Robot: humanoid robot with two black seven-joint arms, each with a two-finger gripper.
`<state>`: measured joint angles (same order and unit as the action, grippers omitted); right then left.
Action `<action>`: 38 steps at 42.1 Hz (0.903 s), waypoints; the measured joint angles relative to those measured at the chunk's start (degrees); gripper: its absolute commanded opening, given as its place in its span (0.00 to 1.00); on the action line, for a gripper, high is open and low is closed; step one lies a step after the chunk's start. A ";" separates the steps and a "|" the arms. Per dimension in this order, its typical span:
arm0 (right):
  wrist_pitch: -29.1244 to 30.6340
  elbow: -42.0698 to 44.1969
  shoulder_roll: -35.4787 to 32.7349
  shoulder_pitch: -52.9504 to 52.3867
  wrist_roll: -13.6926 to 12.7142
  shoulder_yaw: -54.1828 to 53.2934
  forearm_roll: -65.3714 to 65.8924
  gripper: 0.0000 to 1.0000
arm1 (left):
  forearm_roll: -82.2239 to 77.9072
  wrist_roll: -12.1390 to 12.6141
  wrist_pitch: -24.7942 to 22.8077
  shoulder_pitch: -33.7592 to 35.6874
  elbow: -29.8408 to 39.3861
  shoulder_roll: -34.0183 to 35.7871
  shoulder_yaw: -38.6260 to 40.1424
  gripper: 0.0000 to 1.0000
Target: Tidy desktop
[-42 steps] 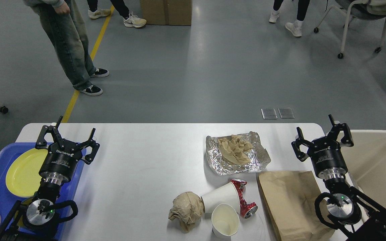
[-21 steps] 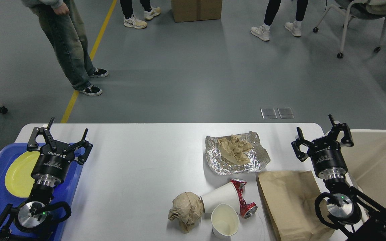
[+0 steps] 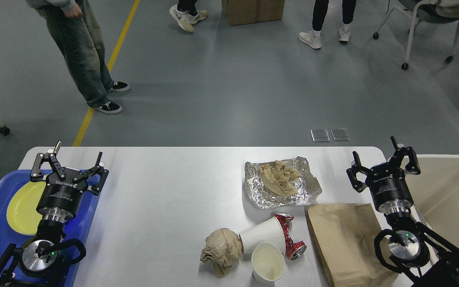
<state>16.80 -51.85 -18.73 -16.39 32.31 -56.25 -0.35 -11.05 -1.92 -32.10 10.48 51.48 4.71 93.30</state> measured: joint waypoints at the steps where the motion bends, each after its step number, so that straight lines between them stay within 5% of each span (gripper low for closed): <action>1: 0.00 0.00 0.00 0.00 0.00 0.00 0.00 1.00 | -0.23 -0.01 0.01 0.01 -0.02 -0.10 -0.04 0.96; 30: -0.01 0.00 0.01 0.01 0.03 0.00 0.00 1.00 | -0.25 0.00 -0.14 1.02 -1.89 -0.32 -2.36 0.96; 38: -0.01 0.00 0.01 0.03 0.03 0.00 0.00 1.00 | 0.08 -4.16 -0.23 1.53 -3.43 -0.37 -2.54 0.96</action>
<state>16.79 -51.85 -18.72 -16.36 32.34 -56.25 -0.35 -10.97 -6.08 -32.33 12.02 48.05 4.33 90.76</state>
